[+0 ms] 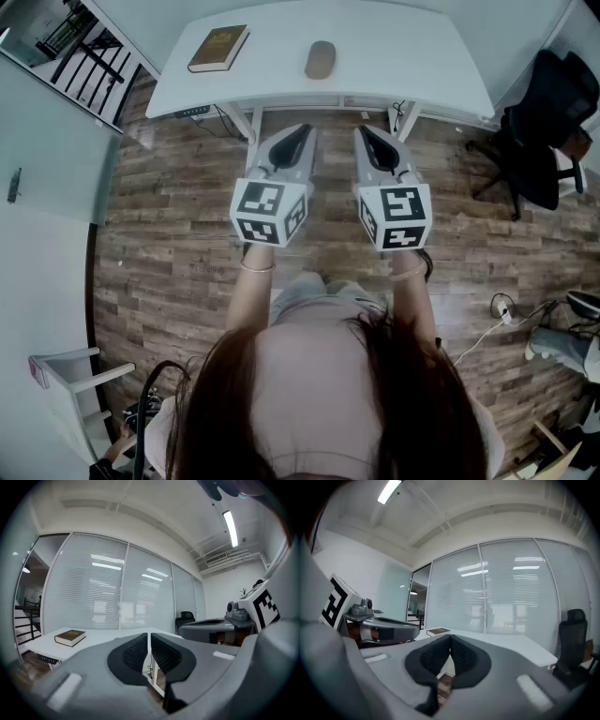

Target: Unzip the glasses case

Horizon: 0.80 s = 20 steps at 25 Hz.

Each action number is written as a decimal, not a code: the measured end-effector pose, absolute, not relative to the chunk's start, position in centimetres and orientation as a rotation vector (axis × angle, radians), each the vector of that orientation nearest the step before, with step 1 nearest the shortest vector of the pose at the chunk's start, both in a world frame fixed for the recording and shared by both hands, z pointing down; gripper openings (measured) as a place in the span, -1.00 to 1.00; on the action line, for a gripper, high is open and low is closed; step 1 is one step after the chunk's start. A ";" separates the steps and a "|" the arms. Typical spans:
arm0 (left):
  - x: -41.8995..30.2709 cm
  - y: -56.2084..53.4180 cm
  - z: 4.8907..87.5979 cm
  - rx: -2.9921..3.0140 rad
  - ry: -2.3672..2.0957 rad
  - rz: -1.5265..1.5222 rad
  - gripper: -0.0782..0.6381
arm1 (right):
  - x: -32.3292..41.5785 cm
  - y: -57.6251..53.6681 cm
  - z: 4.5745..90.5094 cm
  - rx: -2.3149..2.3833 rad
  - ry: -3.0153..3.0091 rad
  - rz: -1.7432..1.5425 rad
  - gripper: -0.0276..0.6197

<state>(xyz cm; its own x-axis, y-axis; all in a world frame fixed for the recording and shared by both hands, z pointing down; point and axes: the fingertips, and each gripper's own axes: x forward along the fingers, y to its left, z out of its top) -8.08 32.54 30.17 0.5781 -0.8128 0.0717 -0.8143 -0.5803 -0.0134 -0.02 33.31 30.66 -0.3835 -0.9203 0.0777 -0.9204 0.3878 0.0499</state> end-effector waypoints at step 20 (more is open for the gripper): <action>-7.0 20.9 31.1 2.717 -1.354 0.032 -0.72 | 2.2 23.6 30.9 1.726 -2.639 0.123 -0.91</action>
<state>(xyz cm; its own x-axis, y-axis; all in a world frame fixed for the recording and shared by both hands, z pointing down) -6.97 20.91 31.05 0.6029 -0.7951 0.0658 -0.7973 -0.5975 0.0855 2.23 23.64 30.90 -0.4016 -0.9153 0.0308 -0.9142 0.3987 -0.0728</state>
